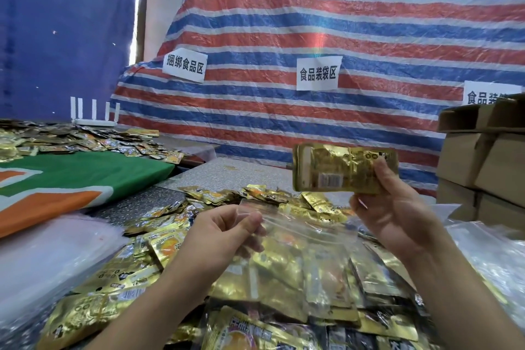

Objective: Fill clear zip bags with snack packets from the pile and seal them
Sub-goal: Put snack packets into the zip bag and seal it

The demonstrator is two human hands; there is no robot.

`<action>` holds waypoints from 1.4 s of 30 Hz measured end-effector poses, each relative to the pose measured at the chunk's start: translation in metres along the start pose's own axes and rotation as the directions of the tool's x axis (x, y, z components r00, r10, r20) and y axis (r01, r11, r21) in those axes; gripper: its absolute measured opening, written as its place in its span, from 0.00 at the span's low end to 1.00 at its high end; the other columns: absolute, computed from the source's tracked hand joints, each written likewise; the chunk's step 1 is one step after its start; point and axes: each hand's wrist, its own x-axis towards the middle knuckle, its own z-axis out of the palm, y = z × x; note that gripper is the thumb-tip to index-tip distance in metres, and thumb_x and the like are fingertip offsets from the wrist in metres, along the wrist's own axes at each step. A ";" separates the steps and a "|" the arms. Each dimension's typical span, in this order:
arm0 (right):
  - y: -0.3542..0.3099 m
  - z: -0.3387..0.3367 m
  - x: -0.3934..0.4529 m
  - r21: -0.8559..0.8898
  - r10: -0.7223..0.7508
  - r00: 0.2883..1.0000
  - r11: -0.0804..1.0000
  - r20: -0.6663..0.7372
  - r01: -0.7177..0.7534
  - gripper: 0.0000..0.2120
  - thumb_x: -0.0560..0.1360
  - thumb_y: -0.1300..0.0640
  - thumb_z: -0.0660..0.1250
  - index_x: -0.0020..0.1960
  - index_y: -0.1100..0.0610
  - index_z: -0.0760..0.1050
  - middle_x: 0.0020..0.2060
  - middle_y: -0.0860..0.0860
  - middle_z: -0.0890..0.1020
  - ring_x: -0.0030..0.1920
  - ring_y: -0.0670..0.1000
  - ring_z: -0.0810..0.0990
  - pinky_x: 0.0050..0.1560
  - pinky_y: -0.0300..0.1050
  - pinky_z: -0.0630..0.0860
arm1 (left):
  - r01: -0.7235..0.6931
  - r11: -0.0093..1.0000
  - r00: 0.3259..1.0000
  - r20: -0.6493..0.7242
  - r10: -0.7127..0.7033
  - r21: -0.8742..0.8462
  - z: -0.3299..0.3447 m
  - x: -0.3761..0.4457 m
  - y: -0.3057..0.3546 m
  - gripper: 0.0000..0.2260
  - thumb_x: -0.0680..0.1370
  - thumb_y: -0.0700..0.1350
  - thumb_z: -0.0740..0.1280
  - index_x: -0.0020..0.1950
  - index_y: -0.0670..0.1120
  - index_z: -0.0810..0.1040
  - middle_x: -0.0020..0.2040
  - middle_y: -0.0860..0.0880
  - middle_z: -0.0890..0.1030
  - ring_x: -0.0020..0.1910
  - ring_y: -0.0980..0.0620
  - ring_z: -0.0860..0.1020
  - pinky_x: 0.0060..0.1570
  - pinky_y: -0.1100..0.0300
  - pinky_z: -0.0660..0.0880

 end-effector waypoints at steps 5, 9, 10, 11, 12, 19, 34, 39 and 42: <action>0.000 0.006 -0.002 0.051 -0.020 0.998 0.999 0.056 0.017 0.18 0.68 0.51 0.72 0.56 0.56 0.77 0.52 0.57 0.86 0.54 0.57 0.85 0.45 0.54 0.83 | -0.014 1.000 1.000 -0.001 0.014 0.015 -0.002 0.000 -0.001 0.07 0.70 0.50 0.71 0.40 0.47 0.85 0.35 0.46 0.84 0.30 0.54 0.81 0.29 0.64 0.75; -0.003 0.011 -0.001 0.042 -0.086 0.994 0.996 0.061 0.083 0.20 0.69 0.51 0.71 0.59 0.56 0.77 0.49 0.55 0.86 0.52 0.56 0.86 0.45 0.53 0.83 | -0.036 0.999 0.999 0.007 0.036 0.011 -0.001 0.000 -0.002 0.09 0.70 0.49 0.72 0.40 0.43 0.84 0.36 0.44 0.84 0.29 0.53 0.80 0.28 0.64 0.73; -0.003 0.013 -0.001 0.018 -0.103 0.992 0.995 0.068 0.102 0.19 0.70 0.51 0.71 0.58 0.56 0.78 0.48 0.55 0.86 0.51 0.56 0.86 0.45 0.52 0.83 | -0.037 0.999 0.999 0.006 0.037 0.007 -0.002 0.000 -0.002 0.10 0.70 0.49 0.72 0.40 0.42 0.84 0.36 0.43 0.84 0.29 0.53 0.80 0.28 0.64 0.73; -0.003 0.015 -0.002 0.001 -0.117 0.990 0.993 0.076 0.117 0.18 0.70 0.51 0.71 0.57 0.57 0.78 0.48 0.55 0.86 0.52 0.55 0.86 0.46 0.51 0.83 | -0.036 0.999 0.999 0.005 0.036 0.005 -0.002 0.000 -0.002 0.09 0.69 0.49 0.72 0.40 0.42 0.84 0.36 0.43 0.84 0.29 0.53 0.80 0.28 0.64 0.73; -0.003 0.016 -0.003 -0.007 -0.125 0.989 0.992 0.082 0.126 0.18 0.70 0.50 0.71 0.57 0.57 0.78 0.48 0.55 0.86 0.52 0.55 0.86 0.46 0.51 0.82 | -0.036 0.999 0.999 0.004 0.036 0.002 -0.002 0.000 -0.002 0.09 0.69 0.48 0.72 0.40 0.42 0.84 0.35 0.43 0.84 0.29 0.53 0.80 0.28 0.64 0.73; -0.012 0.029 -0.010 0.030 -0.186 0.981 0.982 0.063 0.184 0.24 0.68 0.48 0.70 0.59 0.59 0.75 0.46 0.54 0.86 0.48 0.52 0.86 0.42 0.46 0.82 | -0.037 0.999 0.999 0.000 0.037 -0.007 0.000 0.000 -0.002 0.11 0.69 0.48 0.72 0.43 0.41 0.83 0.35 0.44 0.84 0.29 0.52 0.80 0.28 0.64 0.74; 0.016 0.039 -0.019 -0.592 -0.269 0.939 0.729 0.212 0.343 0.26 0.62 0.42 0.73 0.55 0.55 0.76 0.43 0.52 0.87 0.42 0.51 0.87 0.36 0.39 0.80 | -0.045 0.999 0.999 -0.007 0.045 0.008 0.000 -0.001 -0.001 0.12 0.71 0.48 0.70 0.45 0.40 0.83 0.38 0.43 0.85 0.30 0.52 0.81 0.29 0.64 0.74; 0.022 0.038 -0.025 -0.756 -0.061 0.921 0.552 0.385 0.352 0.12 0.71 0.41 0.67 0.52 0.44 0.76 0.45 0.46 0.85 0.45 0.47 0.85 0.40 0.43 0.81 | -0.047 0.999 0.999 -0.024 0.047 0.001 0.006 -0.001 0.001 0.11 0.71 0.50 0.67 0.38 0.44 0.85 0.38 0.44 0.85 0.31 0.50 0.82 0.28 0.64 0.74; 0.023 0.041 -0.029 -0.813 0.052 0.900 0.453 0.434 0.366 0.13 0.73 0.39 0.64 0.55 0.43 0.75 0.46 0.45 0.84 0.47 0.47 0.83 0.44 0.51 0.83 | -0.054 0.998 0.999 -0.007 0.054 0.039 0.009 -0.003 0.003 0.13 0.72 0.52 0.65 0.34 0.48 0.85 0.37 0.46 0.85 0.31 0.51 0.83 0.29 0.65 0.75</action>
